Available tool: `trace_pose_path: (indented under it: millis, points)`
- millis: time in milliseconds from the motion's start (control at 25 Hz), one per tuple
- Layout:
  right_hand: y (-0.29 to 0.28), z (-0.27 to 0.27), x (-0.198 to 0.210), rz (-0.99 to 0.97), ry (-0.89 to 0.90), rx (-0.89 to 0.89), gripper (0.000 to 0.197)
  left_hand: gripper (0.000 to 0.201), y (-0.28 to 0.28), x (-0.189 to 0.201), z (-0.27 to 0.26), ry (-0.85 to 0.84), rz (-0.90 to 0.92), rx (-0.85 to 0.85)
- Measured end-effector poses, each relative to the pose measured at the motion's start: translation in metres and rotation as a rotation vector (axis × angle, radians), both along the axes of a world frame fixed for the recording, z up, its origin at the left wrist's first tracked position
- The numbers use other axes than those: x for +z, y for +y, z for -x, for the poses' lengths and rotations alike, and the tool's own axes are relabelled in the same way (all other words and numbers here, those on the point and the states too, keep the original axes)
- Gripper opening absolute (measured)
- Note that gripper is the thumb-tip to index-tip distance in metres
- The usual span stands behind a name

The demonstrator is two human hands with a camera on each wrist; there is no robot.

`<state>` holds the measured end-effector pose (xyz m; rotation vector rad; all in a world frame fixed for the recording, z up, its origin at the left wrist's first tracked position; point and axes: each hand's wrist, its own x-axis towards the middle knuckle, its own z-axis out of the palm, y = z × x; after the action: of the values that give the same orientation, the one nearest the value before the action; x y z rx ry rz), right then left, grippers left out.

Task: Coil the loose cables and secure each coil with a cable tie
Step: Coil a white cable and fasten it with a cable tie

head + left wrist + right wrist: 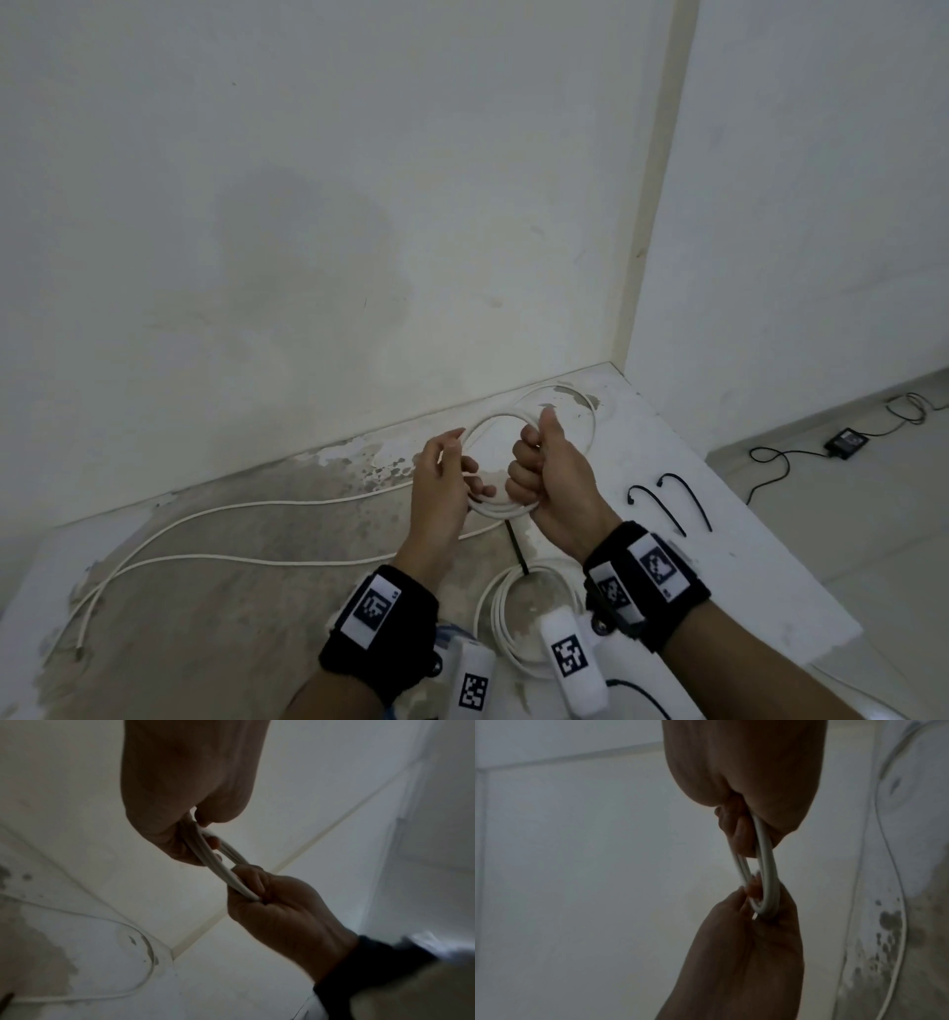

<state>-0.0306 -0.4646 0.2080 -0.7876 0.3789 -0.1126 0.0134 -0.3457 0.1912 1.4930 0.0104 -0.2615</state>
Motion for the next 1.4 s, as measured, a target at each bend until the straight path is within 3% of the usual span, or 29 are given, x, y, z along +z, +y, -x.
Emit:
trace_pose_path:
  millis: [160, 280, 360, 440, 680, 840, 920, 1080, 1160, 1280, 1400]
  points:
    - [-0.038, -0.003, 0.005, 0.494, 0.140, 0.390, 0.046, 0.027, 0.013, -0.008, 0.003, -0.038, -0.245, -0.192]
    - [-0.051, 0.000, 0.014, 0.803, 0.124, 0.727, 0.051, 0.041, 0.015, 0.008, -0.003, 0.066, -0.203, -0.394]
    - [-0.051, 0.001, 0.020, 0.890, 0.101, 0.831, 0.053, 0.049, 0.009, 0.019, -0.005, 0.162, -0.208, -0.525]
    - [-0.053, 0.001, 0.023, 0.908, 0.073, 0.774, 0.054, 0.048, -0.001, 0.023, -0.005, 0.166, -0.225, -0.572]
    - [-0.064, 0.016, -0.003, 0.754, 0.030, 0.427, 0.050, 0.043, -0.016, 0.009, -0.002, 0.197, 0.050, -0.400]
    - [-0.063, 0.027, -0.022, 0.809, 0.087, 0.452, 0.054, 0.045, -0.025, 0.006, -0.003, 0.404, -0.071, -0.574]
    - [-0.065, 0.028, -0.030, 0.820, 0.093, 0.468, 0.054, 0.044, -0.031, 0.005, -0.003, 0.410, -0.181, -0.656]
    - [-0.091, 0.025, -0.060, 0.773, 0.133, 0.354, 0.054, 0.039, -0.047, -0.008, -0.002, 0.348, -0.169, -0.562]
    - [-0.126, 0.021, -0.088, 0.791, 0.221, 0.249, 0.037, 0.039, -0.049, -0.014, -0.006, 0.338, -0.156, -0.501]
    - [-0.191, 0.006, -0.141, 1.293, 0.417, 0.250, 0.027, 0.039, -0.050, -0.018, -0.010, 0.311, -0.215, -0.456]
    - [-0.226, -0.017, -0.179, 1.722, 0.504, 0.589, 0.047, 0.040, -0.050, -0.021, -0.013, 0.285, -0.283, -0.436]
